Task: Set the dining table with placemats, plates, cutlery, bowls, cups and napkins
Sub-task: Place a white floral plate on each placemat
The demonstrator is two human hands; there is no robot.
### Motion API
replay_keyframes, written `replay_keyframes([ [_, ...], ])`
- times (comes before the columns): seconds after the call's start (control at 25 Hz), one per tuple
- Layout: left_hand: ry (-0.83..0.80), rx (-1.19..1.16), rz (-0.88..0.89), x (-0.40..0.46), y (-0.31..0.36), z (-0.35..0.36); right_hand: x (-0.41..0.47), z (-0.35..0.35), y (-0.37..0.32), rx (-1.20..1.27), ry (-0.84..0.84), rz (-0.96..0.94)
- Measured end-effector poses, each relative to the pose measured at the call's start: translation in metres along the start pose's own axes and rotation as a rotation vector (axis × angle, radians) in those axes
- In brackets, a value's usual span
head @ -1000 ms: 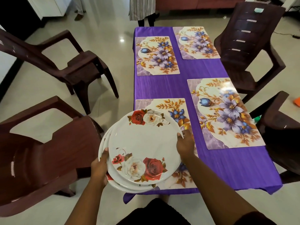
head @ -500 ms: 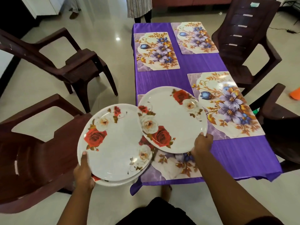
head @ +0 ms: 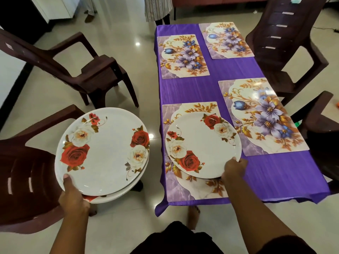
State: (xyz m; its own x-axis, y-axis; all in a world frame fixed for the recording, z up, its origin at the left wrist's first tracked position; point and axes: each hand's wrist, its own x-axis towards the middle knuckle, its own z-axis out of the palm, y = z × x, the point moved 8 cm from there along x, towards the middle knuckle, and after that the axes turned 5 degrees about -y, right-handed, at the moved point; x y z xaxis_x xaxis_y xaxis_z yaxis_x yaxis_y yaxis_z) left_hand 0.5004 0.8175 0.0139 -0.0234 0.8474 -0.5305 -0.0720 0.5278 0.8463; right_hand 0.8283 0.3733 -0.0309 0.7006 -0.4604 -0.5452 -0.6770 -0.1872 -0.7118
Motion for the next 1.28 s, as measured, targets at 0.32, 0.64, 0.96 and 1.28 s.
replay_keyframes([
  [0.32, -0.071, 0.03, -0.018, -0.005, -0.004, 0.023, -0.002, 0.005, 0.015, -0.003, -0.103, 0.005],
  [0.64, -0.11, 0.058, -0.012, -0.017, 0.002, 0.043, 0.0, 0.013, 0.012, -0.184, -0.275, -0.096],
  [0.96, -0.103, 0.086, -0.019, -0.023, 0.002, 0.043, 0.008, 0.012, 0.009, -0.273, -0.39, -0.019],
  [1.28, -0.123, 0.059, 0.002, -0.025, 0.0, 0.048, 0.004, 0.01, 0.004, -0.493, -0.423, -0.17],
])
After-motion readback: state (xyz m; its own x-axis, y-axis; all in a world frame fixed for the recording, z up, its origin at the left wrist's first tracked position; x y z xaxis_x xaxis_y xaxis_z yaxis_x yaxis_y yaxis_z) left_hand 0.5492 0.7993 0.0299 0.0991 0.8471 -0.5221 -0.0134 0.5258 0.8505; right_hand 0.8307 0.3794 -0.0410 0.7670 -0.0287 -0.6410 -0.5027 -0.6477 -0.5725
